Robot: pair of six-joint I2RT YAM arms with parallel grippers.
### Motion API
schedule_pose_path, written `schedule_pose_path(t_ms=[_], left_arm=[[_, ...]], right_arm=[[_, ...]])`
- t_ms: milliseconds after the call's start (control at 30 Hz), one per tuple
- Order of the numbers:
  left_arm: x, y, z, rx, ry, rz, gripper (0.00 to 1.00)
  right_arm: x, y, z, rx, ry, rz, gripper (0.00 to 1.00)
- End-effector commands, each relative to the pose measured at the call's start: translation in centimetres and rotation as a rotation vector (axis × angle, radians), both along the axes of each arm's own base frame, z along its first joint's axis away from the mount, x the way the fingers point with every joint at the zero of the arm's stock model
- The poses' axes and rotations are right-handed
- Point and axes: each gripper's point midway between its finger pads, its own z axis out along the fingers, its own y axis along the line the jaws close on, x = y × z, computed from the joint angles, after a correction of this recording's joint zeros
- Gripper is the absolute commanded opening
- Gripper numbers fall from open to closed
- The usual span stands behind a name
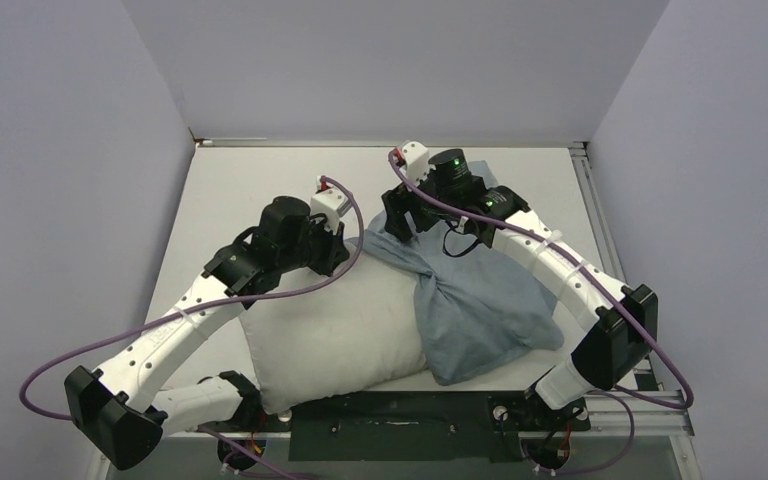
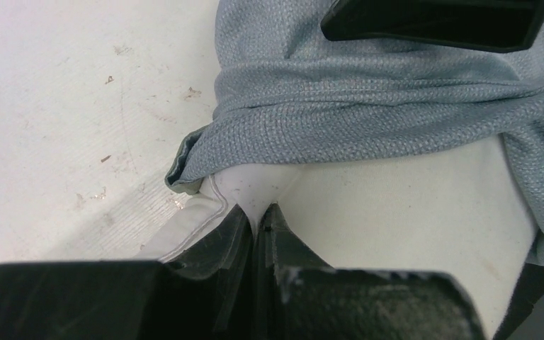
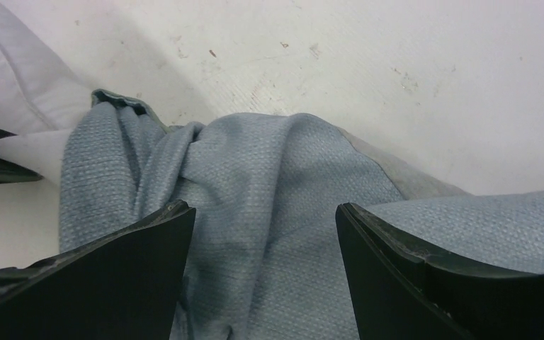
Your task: Remove the pillowcase from the pillow
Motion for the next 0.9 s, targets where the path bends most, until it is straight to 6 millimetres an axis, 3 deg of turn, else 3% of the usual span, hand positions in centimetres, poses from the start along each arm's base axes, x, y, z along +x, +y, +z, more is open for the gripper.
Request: schedule_pose_path(t_ms=[0, 267, 433, 633, 767, 867], left_arm=[[1.5, -0.4, 4.5, -0.079, -0.172, 0.016, 0.00], [1.3, -0.4, 4.6, -0.089, -0.185, 0.014, 0.00], [1.3, -0.4, 4.3, -0.085, -0.180, 0.016, 0.00], [1.5, -0.3, 4.2, -0.077, -0.182, 0.022, 0.00], [1.4, -0.2, 4.2, -0.077, -0.185, 0.023, 0.00], [1.4, -0.1, 4.3, -0.076, -0.190, 0.028, 0.00]], right_arm=[[-0.3, 1.7, 2.8, 0.035, -0.065, 0.058, 0.73], [-0.8, 3.3, 4.3, 0.061, -0.105, 0.109, 0.62], [-1.5, 4.1, 2.4, 0.027, -0.057, 0.157, 0.47], [-3.2, 4.9, 0.6, -0.006, -0.015, 0.241, 0.45], [-3.2, 4.9, -0.9, -0.049, 0.013, 0.249, 0.44], [-2.7, 4.6, -1.2, -0.074, 0.007, 0.231, 0.30]])
